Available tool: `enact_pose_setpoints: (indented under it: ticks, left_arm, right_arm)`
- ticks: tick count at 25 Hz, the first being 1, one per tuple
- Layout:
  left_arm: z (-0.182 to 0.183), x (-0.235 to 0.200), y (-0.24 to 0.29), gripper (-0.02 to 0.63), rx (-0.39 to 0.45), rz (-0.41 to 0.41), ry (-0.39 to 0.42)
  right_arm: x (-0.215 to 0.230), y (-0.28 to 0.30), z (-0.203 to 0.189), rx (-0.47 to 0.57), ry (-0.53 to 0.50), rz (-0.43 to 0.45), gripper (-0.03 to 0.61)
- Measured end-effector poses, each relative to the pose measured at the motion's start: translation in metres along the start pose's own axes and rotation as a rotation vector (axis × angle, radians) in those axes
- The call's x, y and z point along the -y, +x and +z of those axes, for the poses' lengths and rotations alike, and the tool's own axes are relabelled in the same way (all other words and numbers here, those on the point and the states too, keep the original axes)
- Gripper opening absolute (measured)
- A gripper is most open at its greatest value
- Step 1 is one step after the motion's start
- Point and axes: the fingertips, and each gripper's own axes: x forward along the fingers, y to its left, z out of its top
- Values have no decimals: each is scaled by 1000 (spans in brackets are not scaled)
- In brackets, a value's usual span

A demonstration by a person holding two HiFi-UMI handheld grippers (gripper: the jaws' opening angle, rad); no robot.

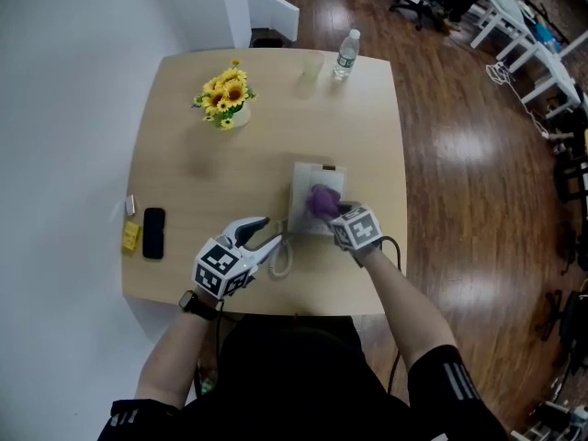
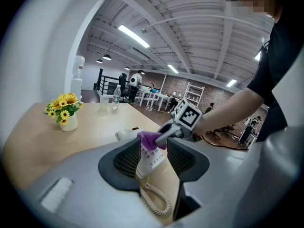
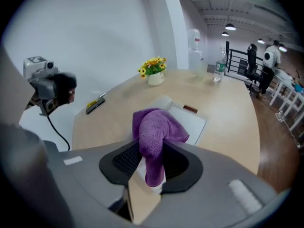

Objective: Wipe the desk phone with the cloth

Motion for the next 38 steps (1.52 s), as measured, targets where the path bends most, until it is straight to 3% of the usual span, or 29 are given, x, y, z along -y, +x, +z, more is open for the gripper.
enact_pose_setpoints:
  ticks: [4,8,13,26,30,38]
  left_arm:
    - [-3,-1,-6,167,2,13,-6]
    - [-8,-4,-15,167,-1,34,-19]
    - [-17,-10,-25,167,-7,64,-39]
    - [-11,-8,-15,167,-3,31,-16]
    - [-8,-2,-9,167,-12,11,0]
    - [-9,7,-8,167,-27,-4,11]
  right_arm:
    - [34,2,57,12,-33,-76,129]
    - [51,20,74,-61,-58,-110,129]
    - [47,43,51,-156,-79,-108,129]
    - [-32,36,-44,-131,-48,0,129]
    - [-50,33,-76,-167,-125,0,129]
    - [-70,27,-92,-216,-318,7,129]
